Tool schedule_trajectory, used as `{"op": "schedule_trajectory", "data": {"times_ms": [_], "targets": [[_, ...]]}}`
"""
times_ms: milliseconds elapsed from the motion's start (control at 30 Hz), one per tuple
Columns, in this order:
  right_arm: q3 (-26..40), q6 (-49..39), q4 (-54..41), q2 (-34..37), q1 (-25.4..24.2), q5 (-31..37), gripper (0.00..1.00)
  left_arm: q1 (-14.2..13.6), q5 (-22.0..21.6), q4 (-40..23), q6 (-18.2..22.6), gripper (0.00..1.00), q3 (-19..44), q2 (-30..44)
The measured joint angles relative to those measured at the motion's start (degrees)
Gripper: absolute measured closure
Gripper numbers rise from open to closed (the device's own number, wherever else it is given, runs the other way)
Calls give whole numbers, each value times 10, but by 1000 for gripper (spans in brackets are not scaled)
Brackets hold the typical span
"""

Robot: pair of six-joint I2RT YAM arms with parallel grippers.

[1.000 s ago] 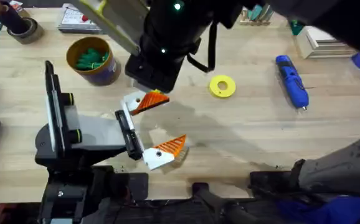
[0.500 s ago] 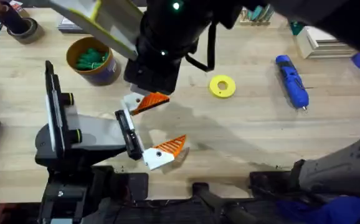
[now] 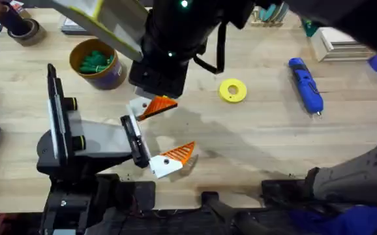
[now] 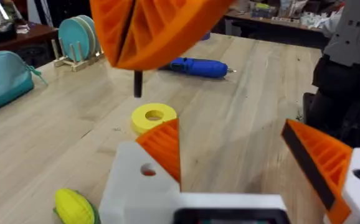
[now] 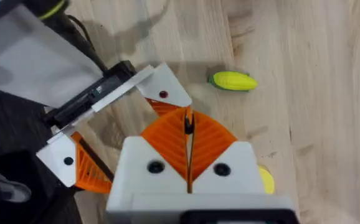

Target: Pick up the gripper from the table and insert it into the empty holder that is missing its gripper. Then pick up a screw, insert it into the mounting hole, and use the screwdriver to tighten it. Finally, clean up the table by picking up the vegetable and placing it into the bucket.

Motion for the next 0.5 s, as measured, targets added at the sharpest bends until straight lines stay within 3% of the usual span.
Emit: {"op": "schedule_trajectory", "data": {"times_ms": [500], "targets": [[0, 0, 1, 0, 14, 0, 995, 0, 0, 0, 0, 15, 0, 0]]}}
